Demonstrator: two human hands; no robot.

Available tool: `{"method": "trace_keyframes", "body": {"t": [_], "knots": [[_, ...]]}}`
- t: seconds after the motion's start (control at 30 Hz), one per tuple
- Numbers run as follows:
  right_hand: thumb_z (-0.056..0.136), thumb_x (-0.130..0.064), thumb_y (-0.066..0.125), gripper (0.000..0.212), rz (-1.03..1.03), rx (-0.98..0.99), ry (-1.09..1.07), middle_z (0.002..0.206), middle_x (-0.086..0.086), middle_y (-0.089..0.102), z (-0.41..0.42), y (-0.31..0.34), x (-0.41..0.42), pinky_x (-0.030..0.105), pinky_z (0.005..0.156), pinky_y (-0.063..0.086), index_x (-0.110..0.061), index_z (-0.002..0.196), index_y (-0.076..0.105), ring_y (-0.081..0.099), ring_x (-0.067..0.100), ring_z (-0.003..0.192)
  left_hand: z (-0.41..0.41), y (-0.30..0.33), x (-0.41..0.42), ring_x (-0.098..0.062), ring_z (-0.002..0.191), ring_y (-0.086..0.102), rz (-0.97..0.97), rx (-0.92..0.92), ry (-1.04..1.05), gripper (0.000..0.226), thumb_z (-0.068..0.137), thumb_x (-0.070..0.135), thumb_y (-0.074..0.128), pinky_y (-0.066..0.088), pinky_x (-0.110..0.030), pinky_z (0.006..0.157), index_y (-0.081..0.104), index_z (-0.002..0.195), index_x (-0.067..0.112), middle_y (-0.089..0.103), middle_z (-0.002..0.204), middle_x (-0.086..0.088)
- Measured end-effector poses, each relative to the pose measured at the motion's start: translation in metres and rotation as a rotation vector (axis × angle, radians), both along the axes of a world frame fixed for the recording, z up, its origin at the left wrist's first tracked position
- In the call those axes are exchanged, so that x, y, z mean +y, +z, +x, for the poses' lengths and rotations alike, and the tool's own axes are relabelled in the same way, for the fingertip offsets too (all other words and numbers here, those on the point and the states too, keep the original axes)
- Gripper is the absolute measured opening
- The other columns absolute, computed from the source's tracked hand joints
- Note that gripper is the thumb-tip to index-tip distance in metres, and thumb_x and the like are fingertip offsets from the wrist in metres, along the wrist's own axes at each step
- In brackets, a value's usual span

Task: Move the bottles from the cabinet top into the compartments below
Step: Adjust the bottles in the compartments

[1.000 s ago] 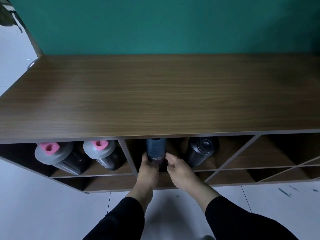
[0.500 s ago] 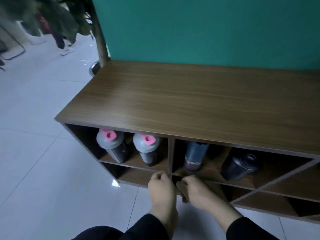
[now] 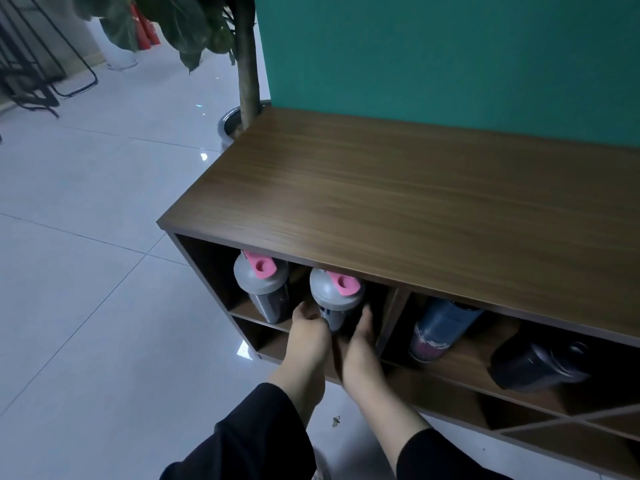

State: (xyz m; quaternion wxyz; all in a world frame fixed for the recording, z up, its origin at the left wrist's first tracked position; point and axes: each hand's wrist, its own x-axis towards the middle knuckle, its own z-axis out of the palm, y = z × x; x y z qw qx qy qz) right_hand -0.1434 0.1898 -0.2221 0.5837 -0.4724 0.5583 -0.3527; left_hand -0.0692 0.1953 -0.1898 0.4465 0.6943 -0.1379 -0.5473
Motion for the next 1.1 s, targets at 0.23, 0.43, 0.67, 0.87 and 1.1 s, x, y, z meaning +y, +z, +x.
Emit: {"method": "trace_keyframes", "body": {"t": [0.23, 0.43, 0.67, 0.87, 1.1], "knots": [[0.096, -0.006, 0.052, 0.063, 0.019, 0.243, -0.033, 0.153, 0.011, 0.039, 0.001, -0.008, 0.001, 0.033, 0.108, 0.035, -0.018, 0.151, 0.024, 0.041, 0.028, 0.138, 0.01, -0.006, -0.012, -0.024, 0.112, 0.074, -0.081, 0.026, -0.084, 0.049, 0.095, 0.004, 0.054, 0.057, -0.047, 0.105, 0.059, 0.139, 0.024, 0.078, 0.121, -0.005], [0.095, -0.001, 0.048, 0.073, 0.038, 0.206, -0.035, 0.162, 0.006, 0.023, -0.002, -0.005, 0.002, 0.018, 0.108, 0.026, -0.016, 0.156, 0.01, 0.032, 0.019, 0.145, 0.019, -0.006, -0.021, -0.019, 0.098, 0.069, -0.101, 0.006, -0.122, 0.058, 0.077, 0.017, 0.059, 0.052, -0.029, 0.073, 0.061, 0.136, 0.021, 0.077, 0.121, -0.009], [0.098, -0.006, 0.044, 0.07, 0.184, 0.067, -0.078, 0.163, 0.007, 0.023, 0.0, -0.007, 0.005, 0.038, 0.119, 0.027, -0.019, 0.157, 0.009, 0.03, 0.023, 0.147, 0.019, -0.009, -0.02, -0.013, 0.075, 0.066, -0.11, -0.004, -0.126, 0.049, 0.094, 0.0, 0.052, 0.05, -0.019, 0.056, 0.054, 0.139, 0.018, 0.073, 0.112, -0.005], [0.098, -0.006, 0.039, 0.031, 0.394, 0.085, -0.003, 0.105, 0.004, 0.067, -0.002, -0.005, 0.012, 0.044, 0.096, 0.053, -0.016, 0.123, 0.056, 0.063, 0.032, 0.108, 0.02, -0.01, -0.012, -0.024, 0.08, 0.061, 0.009, 0.016, 0.083, 0.028, 0.095, 0.003, 0.043, 0.05, -0.035, 0.068, 0.064, 0.112, 0.01, 0.069, 0.098, -0.008], [0.099, -0.012, 0.049, 0.044, 0.128, 0.245, 0.374, 0.146, 0.002, 0.05, 0.029, -0.003, 0.021, 0.036, 0.112, 0.04, -0.031, 0.138, 0.044, 0.048, 0.009, 0.128, 0.064, -0.004, 0.002, -0.029, 0.095, 0.062, 0.002, 0.055, 0.592, 0.046, 0.089, 0.014, 0.043, 0.058, -0.052, 0.093, 0.053, 0.134, 0.006, 0.065, 0.122, -0.022]]}}
